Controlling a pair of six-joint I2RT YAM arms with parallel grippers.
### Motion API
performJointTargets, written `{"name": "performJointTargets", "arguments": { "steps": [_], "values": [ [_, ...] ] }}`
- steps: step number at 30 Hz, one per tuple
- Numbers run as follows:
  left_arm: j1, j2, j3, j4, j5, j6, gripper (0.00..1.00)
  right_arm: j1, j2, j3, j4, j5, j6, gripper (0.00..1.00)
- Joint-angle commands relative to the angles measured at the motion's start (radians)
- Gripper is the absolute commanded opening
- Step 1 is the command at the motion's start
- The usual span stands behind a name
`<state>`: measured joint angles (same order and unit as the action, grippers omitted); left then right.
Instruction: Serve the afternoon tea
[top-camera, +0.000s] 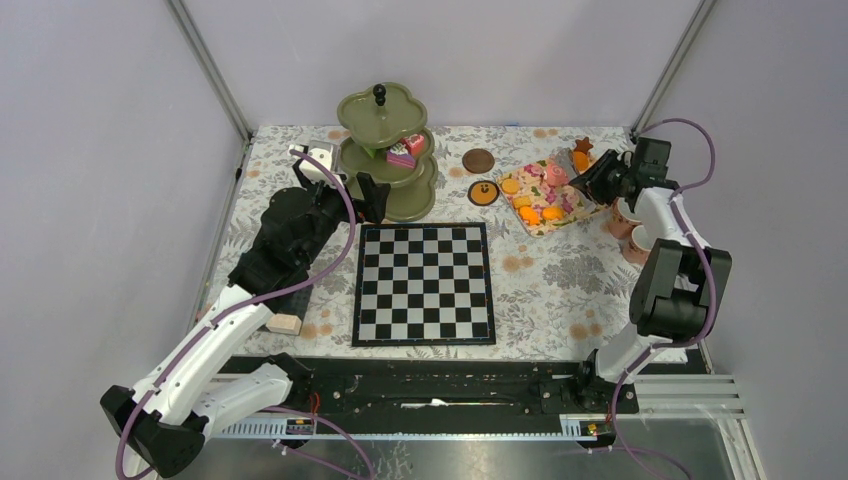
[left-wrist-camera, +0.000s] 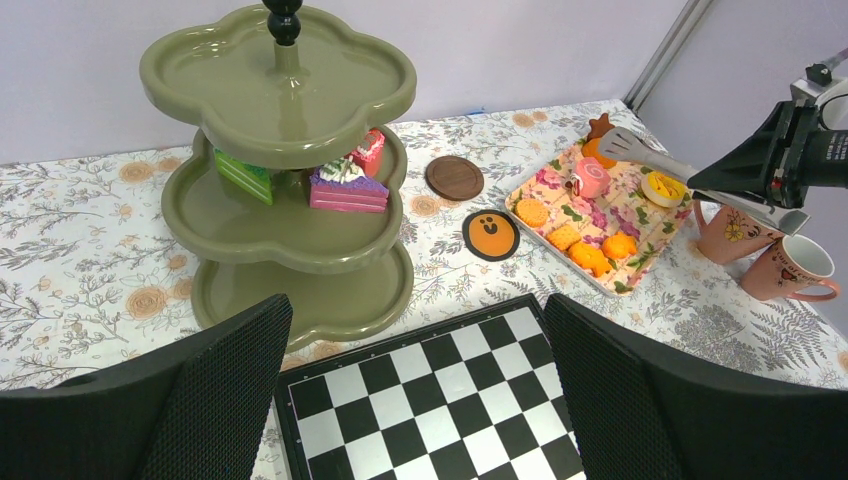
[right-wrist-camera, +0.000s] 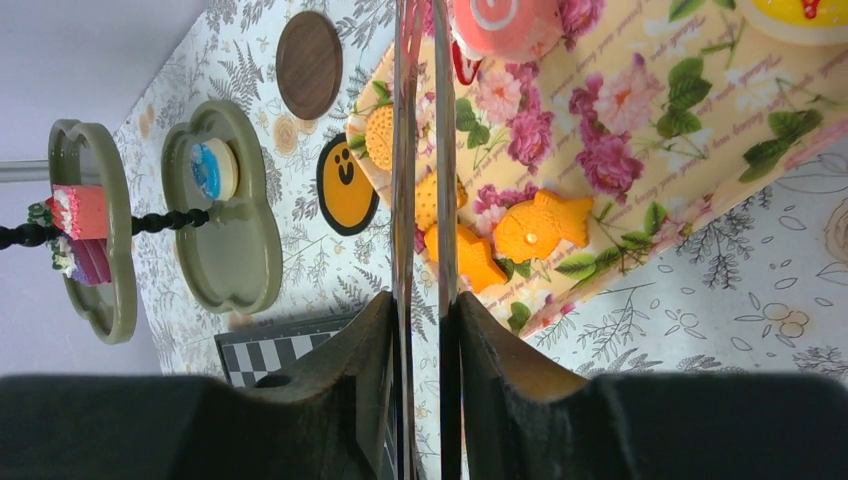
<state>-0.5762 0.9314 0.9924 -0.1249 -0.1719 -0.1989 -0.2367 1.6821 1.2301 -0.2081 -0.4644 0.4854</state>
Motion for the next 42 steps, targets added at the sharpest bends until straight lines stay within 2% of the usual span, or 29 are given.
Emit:
{"name": "performJointTargets", "arguments": {
  "steps": [1, 16, 25, 37, 42],
  "values": [
    [0.003, 0.000, 0.006, 0.047, 0.008, 0.004, 0.99, -0.015, -0.023, 0.033, -0.022, 0.008, -0.031, 0.34],
    [0.004, 0.004, 0.006, 0.047, 0.012, 0.001, 0.99, -0.031, 0.062, 0.041, -0.021, 0.010, -0.028, 0.33],
    [0.004, 0.001, 0.006, 0.048, 0.012, 0.000, 0.99, -0.073, 0.060, 0.005, -0.022, 0.040, -0.010, 0.33],
    [0.004, 0.000, 0.006, 0.047, 0.015, -0.002, 0.99, -0.144, 0.118, 0.005, -0.020, -0.081, 0.033, 0.33],
    [0.004, 0.004, 0.007, 0.047, 0.021, -0.005, 0.99, -0.139, 0.066, 0.000, -0.021, -0.051, 0.027, 0.33]
  ]
}}
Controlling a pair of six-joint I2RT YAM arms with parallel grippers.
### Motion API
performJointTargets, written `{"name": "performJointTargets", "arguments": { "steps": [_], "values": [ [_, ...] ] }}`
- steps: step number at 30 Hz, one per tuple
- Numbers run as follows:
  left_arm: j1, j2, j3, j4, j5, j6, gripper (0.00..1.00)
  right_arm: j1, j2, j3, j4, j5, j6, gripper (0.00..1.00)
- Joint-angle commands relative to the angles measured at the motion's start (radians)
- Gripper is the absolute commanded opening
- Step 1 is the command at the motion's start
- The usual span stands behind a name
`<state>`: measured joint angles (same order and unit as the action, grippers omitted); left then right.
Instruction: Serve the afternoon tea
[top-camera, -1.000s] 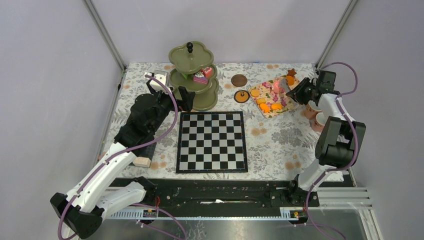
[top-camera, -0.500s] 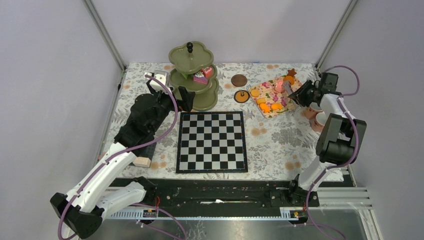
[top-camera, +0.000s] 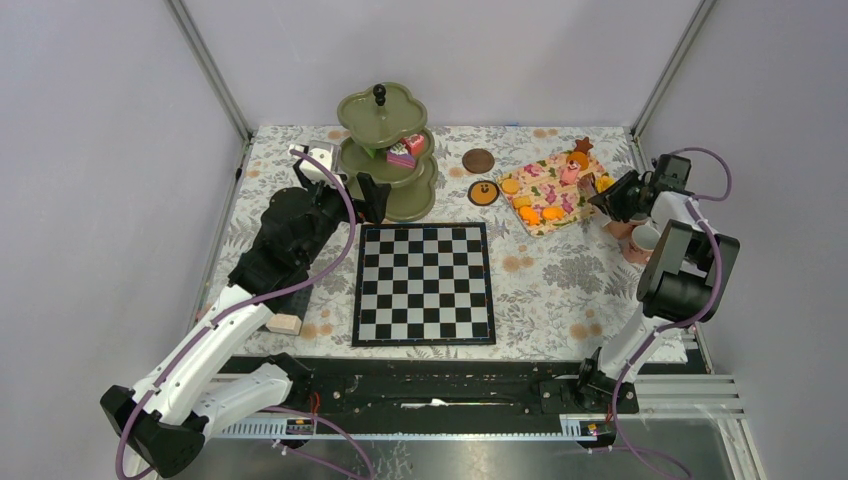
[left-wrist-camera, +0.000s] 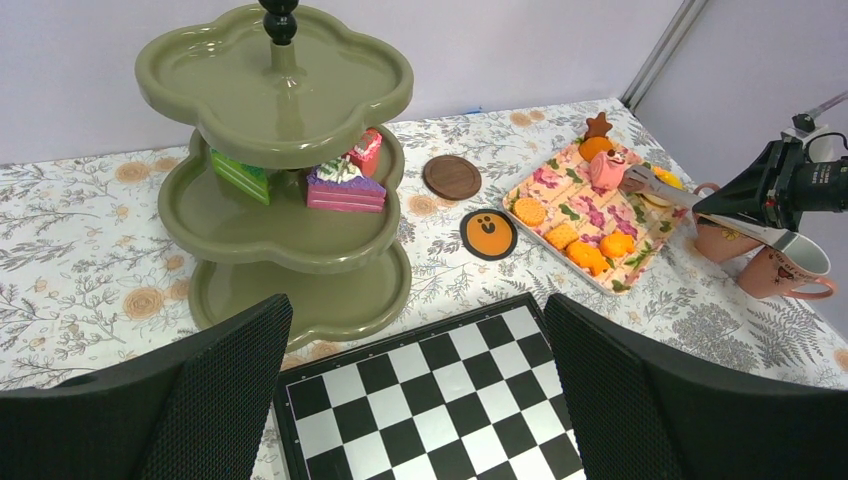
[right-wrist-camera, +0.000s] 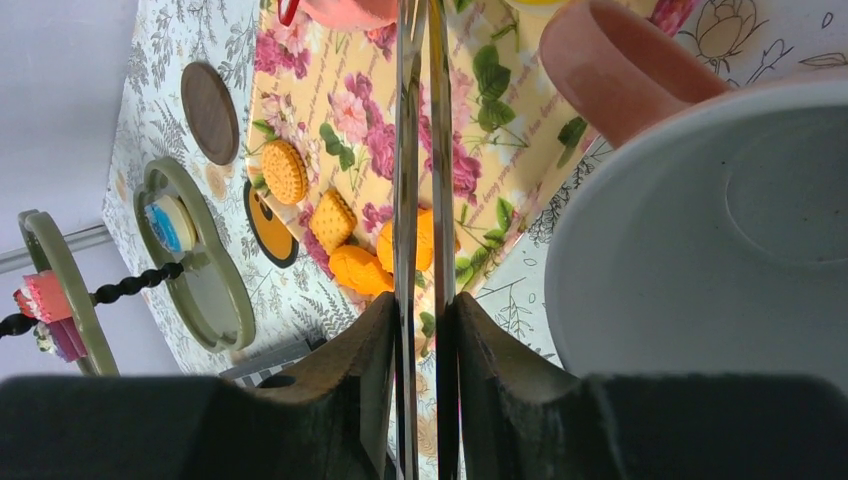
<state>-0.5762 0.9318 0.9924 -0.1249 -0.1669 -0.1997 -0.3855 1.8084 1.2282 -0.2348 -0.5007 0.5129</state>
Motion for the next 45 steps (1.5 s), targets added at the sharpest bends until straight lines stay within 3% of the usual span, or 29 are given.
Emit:
{"name": "performJointTargets", "arguments": {
  "steps": [1, 8, 14, 21, 26, 31, 40, 45],
  "values": [
    [0.004, 0.004, 0.008, 0.047, 0.018, -0.005, 0.99, 0.014, -0.074, -0.002, 0.004, 0.001, 0.004, 0.33],
    [0.009, 0.004, 0.010, 0.047, 0.030, -0.015, 0.99, 0.101, -0.156, -0.009, -0.136, 0.183, -0.030, 0.35],
    [0.010, 0.004, 0.021, 0.047, 0.045, -0.033, 0.99, 0.182, -0.245, -0.030, -0.209, 0.334, -0.078, 0.43],
    [0.010, 0.022, 0.180, -0.022, 0.119, -0.102, 0.99, 0.230, -0.268, -0.009, -0.230, 0.405, -0.131, 0.55],
    [0.010, 0.014, 0.248, 0.003, 0.194, -0.148, 0.99, 0.262, -0.216, 0.053, -0.220, 0.432, -0.148, 0.61],
    [0.010, 0.026, 0.261, 0.010, 0.131, -0.095, 0.99, 0.302, -0.157, 0.120, -0.222, 0.491, -0.134, 0.63],
    [0.010, -0.013, 0.130, 0.082, 0.038, -0.004, 0.99, 0.380, -0.042, 0.230, -0.232, 0.662, -0.099, 0.63],
    [0.010, -0.027, 0.096, 0.097, 0.027, -0.002, 0.99, 0.448, 0.028, 0.296, -0.259, 0.768, -0.099, 0.57]
  ]
}}
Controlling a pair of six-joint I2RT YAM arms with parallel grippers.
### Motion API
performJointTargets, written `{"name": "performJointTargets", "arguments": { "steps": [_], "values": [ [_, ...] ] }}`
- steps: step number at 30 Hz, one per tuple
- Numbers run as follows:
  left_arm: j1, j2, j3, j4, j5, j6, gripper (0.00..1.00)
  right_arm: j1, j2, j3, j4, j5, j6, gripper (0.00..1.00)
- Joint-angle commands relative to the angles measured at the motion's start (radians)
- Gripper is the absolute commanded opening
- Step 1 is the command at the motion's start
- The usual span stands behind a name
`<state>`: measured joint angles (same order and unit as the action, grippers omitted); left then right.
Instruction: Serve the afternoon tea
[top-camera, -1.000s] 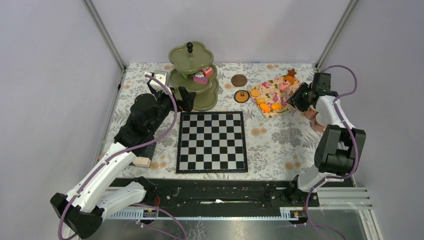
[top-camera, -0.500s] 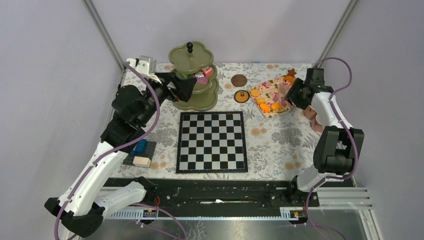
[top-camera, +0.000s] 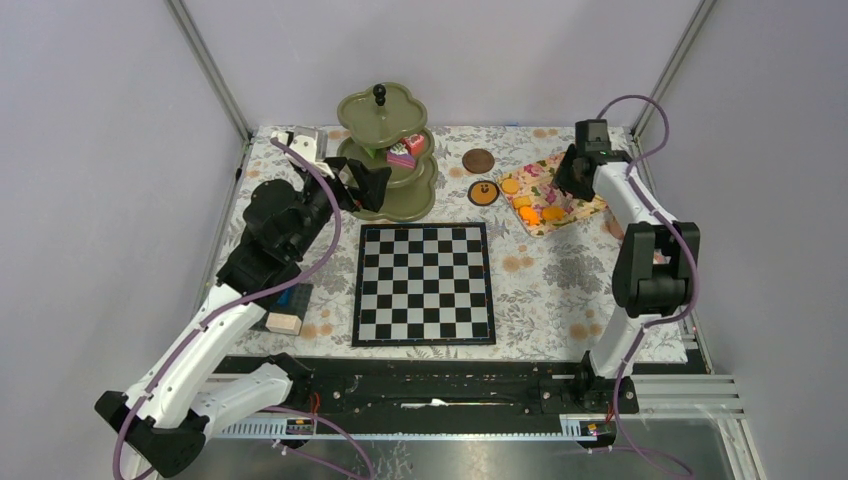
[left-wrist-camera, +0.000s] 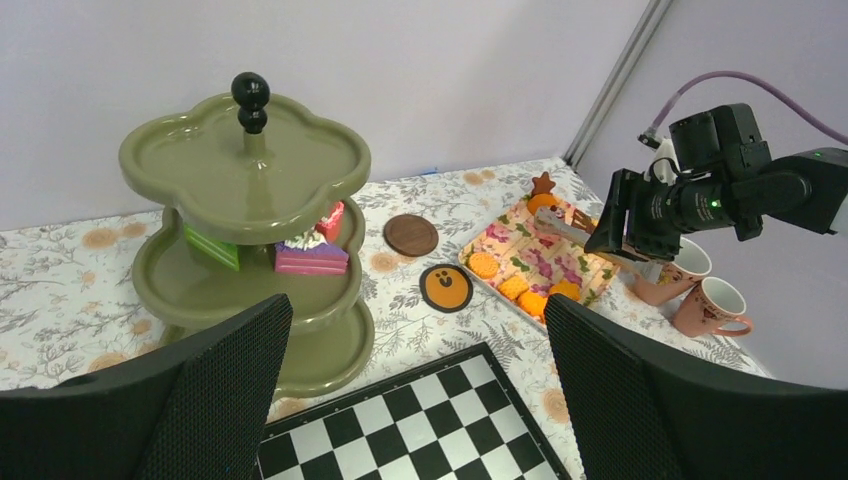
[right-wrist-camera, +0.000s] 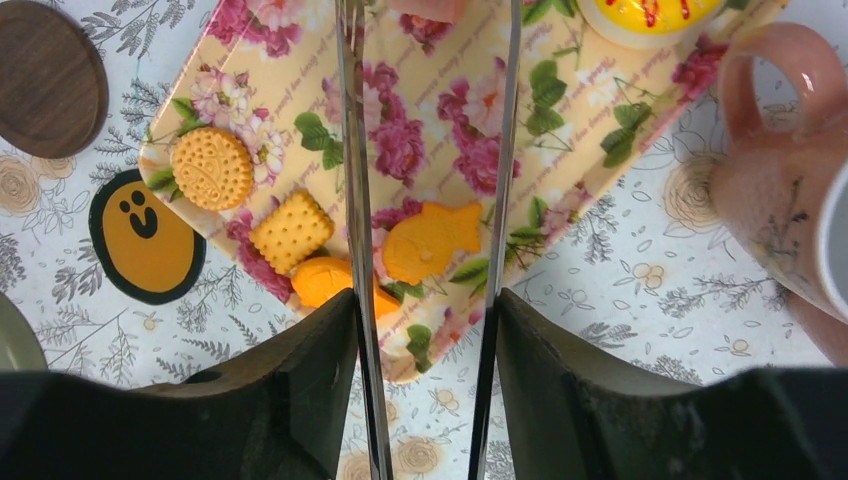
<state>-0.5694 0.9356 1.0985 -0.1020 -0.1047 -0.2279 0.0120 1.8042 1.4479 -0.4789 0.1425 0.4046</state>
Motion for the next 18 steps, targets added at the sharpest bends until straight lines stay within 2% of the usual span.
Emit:
{"name": "performJointTargets", "arguments": {
  "steps": [1, 7, 18],
  "values": [
    [0.003, -0.033, -0.013, 0.073, -0.037, 0.027, 0.99, 0.061, 0.040, 0.083, -0.016, 0.149, 0.006, 0.53],
    [0.003, -0.043, -0.027, 0.076, -0.050, 0.030, 0.99, 0.102, 0.070, 0.112, -0.042, 0.265, 0.006, 0.47],
    [0.004, -0.050, -0.043, 0.080, -0.058, 0.032, 0.99, 0.105, 0.052, 0.095, -0.035, 0.235, 0.010, 0.38]
  ]
}}
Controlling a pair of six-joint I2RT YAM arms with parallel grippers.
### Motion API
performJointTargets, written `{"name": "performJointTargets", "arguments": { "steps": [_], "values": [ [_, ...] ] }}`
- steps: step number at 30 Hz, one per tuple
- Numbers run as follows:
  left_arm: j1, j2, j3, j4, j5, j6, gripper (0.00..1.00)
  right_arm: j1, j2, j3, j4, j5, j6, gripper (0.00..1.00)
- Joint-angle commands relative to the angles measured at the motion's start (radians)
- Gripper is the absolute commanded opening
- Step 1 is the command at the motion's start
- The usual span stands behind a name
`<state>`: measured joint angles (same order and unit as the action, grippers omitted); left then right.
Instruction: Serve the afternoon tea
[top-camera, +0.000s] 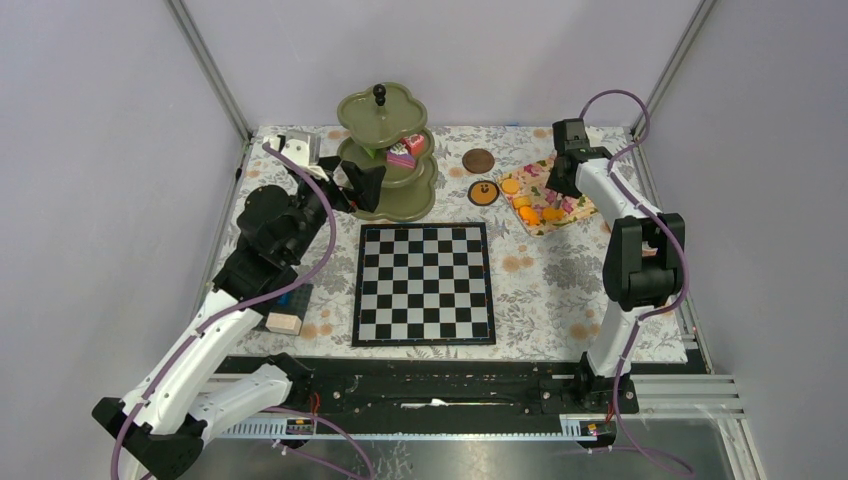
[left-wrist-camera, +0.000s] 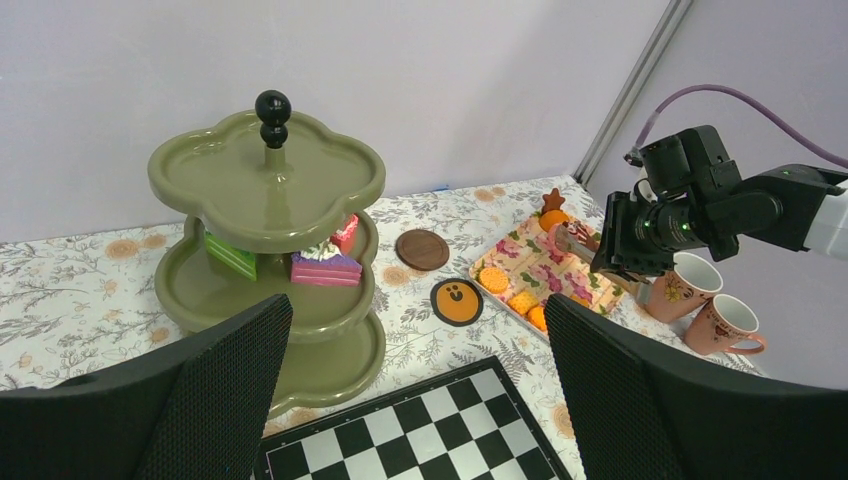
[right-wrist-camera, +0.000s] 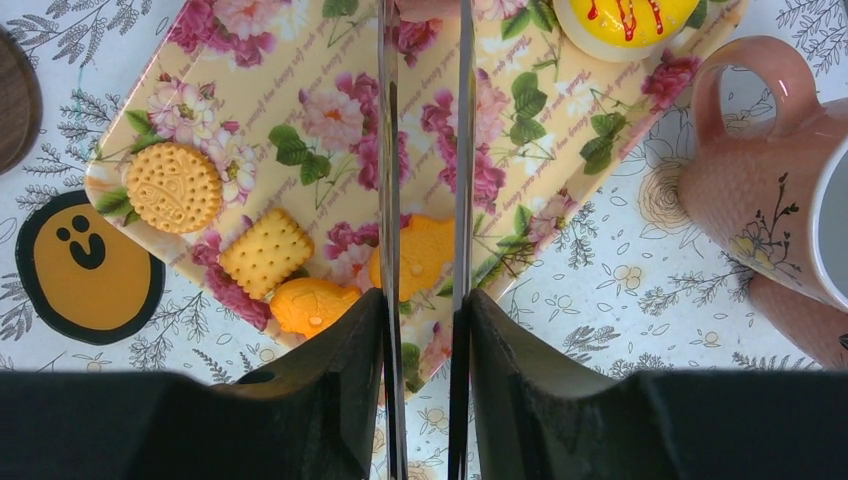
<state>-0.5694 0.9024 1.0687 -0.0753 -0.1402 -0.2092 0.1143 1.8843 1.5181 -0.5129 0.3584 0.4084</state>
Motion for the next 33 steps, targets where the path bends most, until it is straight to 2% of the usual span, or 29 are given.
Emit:
{"name": "performJointTargets", "arguments": {
  "steps": [1, 4, 8, 12, 16, 18, 21, 26, 33],
  "values": [
    [0.003, -0.017, -0.013, 0.054, -0.023, 0.013, 0.99, 0.004, -0.045, 0.011, 0.009, -0.006, -0.006, 0.37],
    [0.003, -0.017, -0.015, 0.055, -0.024, 0.013, 0.99, 0.022, -0.122, -0.032, 0.025, -0.070, -0.046, 0.35],
    [0.003, -0.016, -0.017, 0.056, -0.024, 0.011, 0.99, 0.036, -0.301, -0.159, 0.082, -0.224, -0.079, 0.34],
    [0.003, -0.013, -0.015, 0.055, -0.022, 0.011, 0.99, 0.071, -0.472, -0.290, 0.212, -0.483, -0.052, 0.33],
    [0.004, -0.012, -0.016, 0.055, -0.028, 0.014, 0.99, 0.197, -0.518, -0.328, 0.345, -0.741, 0.013, 0.33],
    [0.003, -0.011, -0.018, 0.056, -0.036, 0.016, 0.99, 0.279, -0.508, -0.311, 0.416, -0.808, 0.036, 0.33],
    [0.003, -0.008, -0.019, 0.054, -0.045, 0.020, 0.99, 0.389, -0.458, -0.227, 0.440, -0.824, 0.032, 0.33],
    [0.005, -0.017, -0.023, 0.055, -0.061, 0.026, 0.99, 0.499, -0.312, -0.072, 0.400, -0.817, 0.020, 0.33],
    [0.006, -0.037, -0.032, 0.064, -0.083, 0.033, 0.99, 0.635, -0.141, 0.117, 0.371, -0.640, 0.005, 0.33]
  ]
}}
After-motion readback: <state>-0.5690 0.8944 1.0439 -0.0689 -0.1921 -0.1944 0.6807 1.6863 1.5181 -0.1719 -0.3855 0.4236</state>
